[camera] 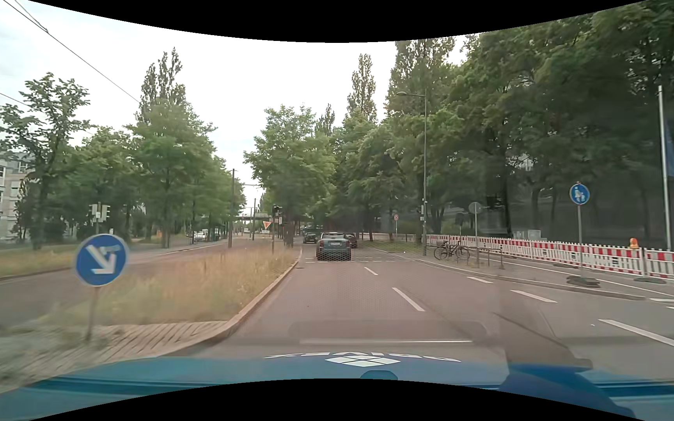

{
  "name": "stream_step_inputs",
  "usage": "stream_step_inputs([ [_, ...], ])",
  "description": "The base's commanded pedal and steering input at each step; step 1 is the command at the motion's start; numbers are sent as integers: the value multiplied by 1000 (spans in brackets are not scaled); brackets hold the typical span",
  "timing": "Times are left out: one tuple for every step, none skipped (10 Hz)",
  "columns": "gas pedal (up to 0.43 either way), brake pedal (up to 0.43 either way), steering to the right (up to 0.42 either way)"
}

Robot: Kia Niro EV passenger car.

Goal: Follow the waypoints while adhering to traffic rules and regulations

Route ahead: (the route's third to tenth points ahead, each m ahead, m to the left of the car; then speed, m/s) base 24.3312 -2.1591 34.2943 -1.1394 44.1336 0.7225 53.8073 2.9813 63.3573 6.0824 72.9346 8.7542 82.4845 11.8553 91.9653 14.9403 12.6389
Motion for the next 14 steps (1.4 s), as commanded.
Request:
stream_step_inputs([
  [150, 0, -25],
  [150, 0, -25],
  [150, 0, -25],
  [150, 0, -25],
  [150, 0, -27],
  [138, 0, -27],
  [130, 0, -27],
  [110, 0, -27],
  [110, 0, -26],
  [110, 0, -26],
  [110, 0, -26],
  [110, 0, -25],
  [110, 0, -25],
  [110, 0, -25],
])
